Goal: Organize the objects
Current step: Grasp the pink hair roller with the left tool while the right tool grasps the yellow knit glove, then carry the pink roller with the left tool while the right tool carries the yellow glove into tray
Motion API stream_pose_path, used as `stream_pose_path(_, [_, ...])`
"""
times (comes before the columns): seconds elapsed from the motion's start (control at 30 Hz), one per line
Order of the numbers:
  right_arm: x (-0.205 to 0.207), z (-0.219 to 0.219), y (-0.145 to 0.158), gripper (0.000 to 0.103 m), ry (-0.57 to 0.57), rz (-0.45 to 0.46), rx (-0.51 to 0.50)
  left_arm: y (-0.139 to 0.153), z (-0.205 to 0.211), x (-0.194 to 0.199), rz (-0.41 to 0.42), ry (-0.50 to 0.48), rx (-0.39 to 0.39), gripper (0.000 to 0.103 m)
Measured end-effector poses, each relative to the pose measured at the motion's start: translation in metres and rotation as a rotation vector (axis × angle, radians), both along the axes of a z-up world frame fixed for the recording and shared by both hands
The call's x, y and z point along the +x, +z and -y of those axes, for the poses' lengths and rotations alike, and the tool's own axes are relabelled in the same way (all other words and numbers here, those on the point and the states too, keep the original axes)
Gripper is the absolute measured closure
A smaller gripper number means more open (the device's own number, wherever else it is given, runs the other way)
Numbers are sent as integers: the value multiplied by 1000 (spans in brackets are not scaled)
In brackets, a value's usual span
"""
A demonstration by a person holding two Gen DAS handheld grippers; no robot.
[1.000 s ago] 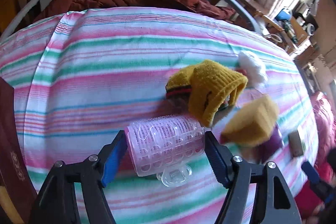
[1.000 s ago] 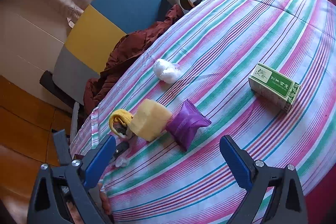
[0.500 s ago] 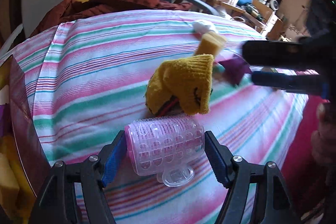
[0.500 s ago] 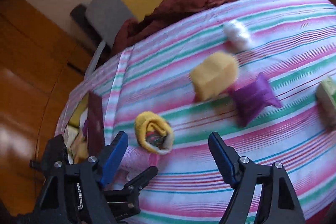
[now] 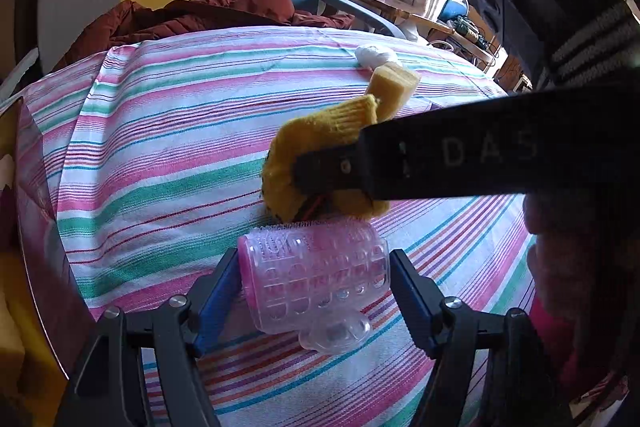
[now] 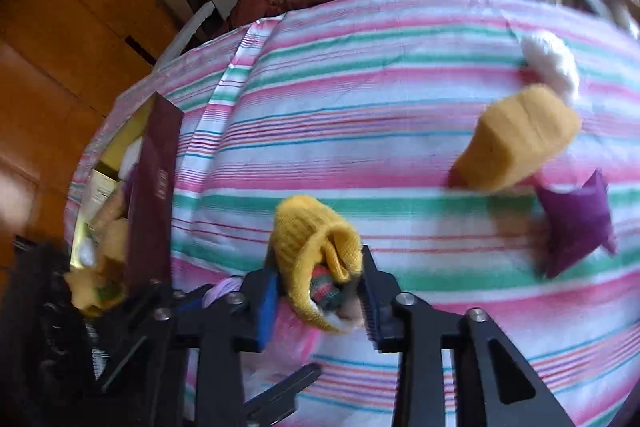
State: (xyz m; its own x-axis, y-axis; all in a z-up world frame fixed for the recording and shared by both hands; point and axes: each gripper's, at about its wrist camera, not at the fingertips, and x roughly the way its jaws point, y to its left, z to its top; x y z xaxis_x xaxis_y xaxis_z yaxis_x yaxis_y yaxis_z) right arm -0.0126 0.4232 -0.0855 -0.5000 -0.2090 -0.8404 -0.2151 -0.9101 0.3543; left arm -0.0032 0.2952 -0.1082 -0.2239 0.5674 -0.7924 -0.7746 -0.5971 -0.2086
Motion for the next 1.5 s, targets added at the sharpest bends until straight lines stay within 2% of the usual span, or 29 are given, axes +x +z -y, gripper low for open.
stream_pose_path(0.1, [7,-12,8,77,-61,-40,41,1,3,2,0,3,8,29])
stream_pose_path(0.23, [16,-31,21,77,-137,-101,32,5,6,4,18,4,2,29])
stream_pose_path(0.43, [24,-31,38,77,-148,-178,26,34,30,20,-1,-3,49,29])
stream_pose_path(0.63, [31,-11,47,77,-100,-210,15,76,86,16,-13,99,144,29])
stream_pose_path(0.7, [33,2,51,77,-76,-225,3,92,112,7,-30,166,182,29])
stream_pose_path(0.8, [30,30,56,77,-17,-237,-5,104,141,-15,-58,259,197,29])
stream_pose_path(0.97, [20,95,69,77,145,-266,1,104,188,-64,-61,444,164,29])
stream_pose_path(1.07, [13,134,70,77,237,-260,13,99,201,-87,-59,515,129,29])
stream_pose_path(1.23, [3,182,62,77,338,-228,38,102,217,-111,-90,567,115,29])
stream_pose_path(1.37, [-1,201,55,75,380,-205,45,100,217,-124,-92,604,70,29])
stream_pose_path(1.47, [-5,210,48,67,391,-181,59,95,219,-134,-86,630,28,28])
stream_pose_path(1.5, [-8,212,47,55,389,-167,70,93,217,-137,-81,636,10,26])
